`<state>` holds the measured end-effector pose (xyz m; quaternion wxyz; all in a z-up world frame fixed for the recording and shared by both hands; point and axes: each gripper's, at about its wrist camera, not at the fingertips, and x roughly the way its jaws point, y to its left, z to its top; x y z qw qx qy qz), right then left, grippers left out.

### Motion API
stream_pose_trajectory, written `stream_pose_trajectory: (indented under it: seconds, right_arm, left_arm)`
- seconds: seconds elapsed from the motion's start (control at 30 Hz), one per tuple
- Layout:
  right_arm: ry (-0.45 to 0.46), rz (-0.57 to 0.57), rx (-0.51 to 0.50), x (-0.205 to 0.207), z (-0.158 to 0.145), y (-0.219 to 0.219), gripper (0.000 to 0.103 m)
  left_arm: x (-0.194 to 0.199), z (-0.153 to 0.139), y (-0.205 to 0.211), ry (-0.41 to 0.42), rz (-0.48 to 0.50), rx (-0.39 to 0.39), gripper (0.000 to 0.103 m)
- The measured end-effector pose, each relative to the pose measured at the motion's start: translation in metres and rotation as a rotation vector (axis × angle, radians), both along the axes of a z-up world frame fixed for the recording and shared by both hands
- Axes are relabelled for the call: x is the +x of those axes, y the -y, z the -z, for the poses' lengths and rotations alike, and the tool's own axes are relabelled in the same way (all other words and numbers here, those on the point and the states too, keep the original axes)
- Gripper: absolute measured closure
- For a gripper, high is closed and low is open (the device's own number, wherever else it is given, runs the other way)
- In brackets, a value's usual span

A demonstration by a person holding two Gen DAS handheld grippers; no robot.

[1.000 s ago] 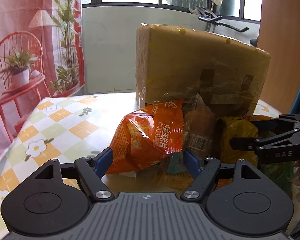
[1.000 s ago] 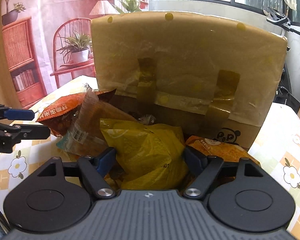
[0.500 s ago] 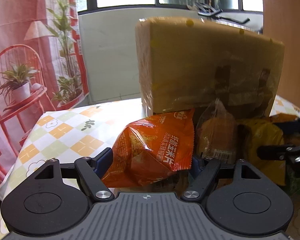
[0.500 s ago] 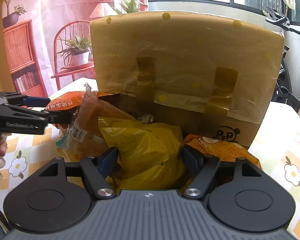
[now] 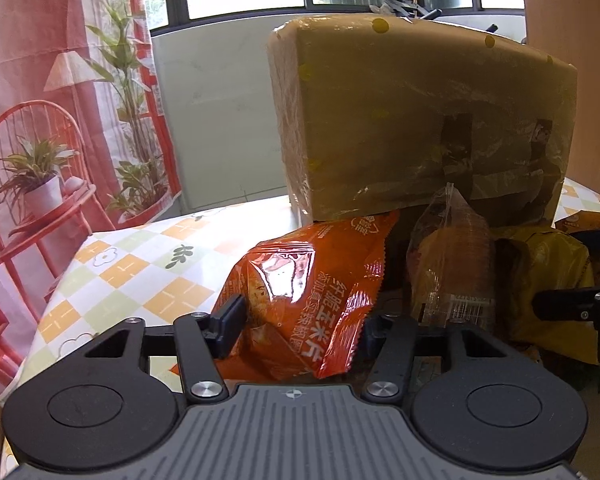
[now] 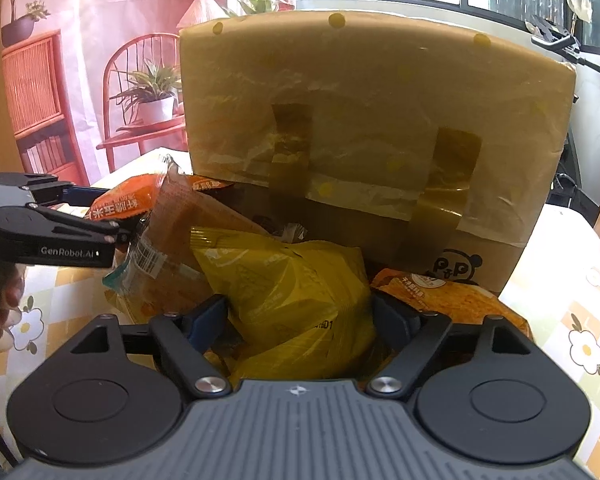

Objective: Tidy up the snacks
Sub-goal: 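Grasp the orange corn chip bag with the left tool while the right grasps the yellow bag, then lift both held bags up and carry them over the box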

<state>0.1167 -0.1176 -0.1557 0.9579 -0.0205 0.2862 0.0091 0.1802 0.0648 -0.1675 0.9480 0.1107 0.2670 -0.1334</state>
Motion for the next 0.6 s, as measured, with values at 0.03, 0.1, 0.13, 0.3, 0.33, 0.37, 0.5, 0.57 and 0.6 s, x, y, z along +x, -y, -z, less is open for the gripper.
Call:
stream_pose_trajectory:
  seconds: [0.03, 0.1, 0.13, 0.3, 0.33, 0.37, 0.5, 0.57, 0.6]
  right_arm:
    - [0.002, 0.0, 0.003, 0.0, 0.0, 0.0, 0.023]
    - [0.005, 0.001, 0.012, -0.001, 0.0, 0.002, 0.028]
    - [0.006, 0.004, 0.016, -0.001, 0.0, 0.003, 0.029]
    - [0.021, 0.004, 0.041, -0.008, -0.002, 0.006, 0.032]
    - [0.025, 0.004, 0.044, -0.009, -0.003, 0.006, 0.033]
    - [0.028, 0.003, 0.048, -0.011, -0.003, 0.006, 0.033]
    - [0.049, -0.005, 0.068, -0.019, -0.007, 0.005, 0.034]
    - [0.069, -0.01, 0.08, -0.024, -0.009, 0.005, 0.034]
    - [0.078, -0.011, 0.085, -0.026, -0.01, 0.005, 0.034]
  left_arm:
    - [-0.002, -0.001, -0.001, 0.0, -0.005, -0.009, 0.047]
    - [-0.005, -0.004, -0.005, 0.002, -0.016, -0.037, 0.05]
    - [-0.007, -0.006, -0.007, 0.003, -0.025, -0.052, 0.054]
    - [-0.021, -0.017, -0.015, 0.014, -0.065, -0.128, 0.057]
    - [-0.024, -0.02, -0.017, 0.018, -0.072, -0.139, 0.058]
    - [-0.028, -0.022, -0.018, 0.022, -0.081, -0.152, 0.058]
    - [-0.046, -0.032, -0.024, 0.04, -0.116, -0.215, 0.058]
    - [-0.055, -0.036, -0.025, 0.051, -0.139, -0.245, 0.058]
    - [-0.061, -0.038, -0.025, 0.053, -0.153, -0.258, 0.058]
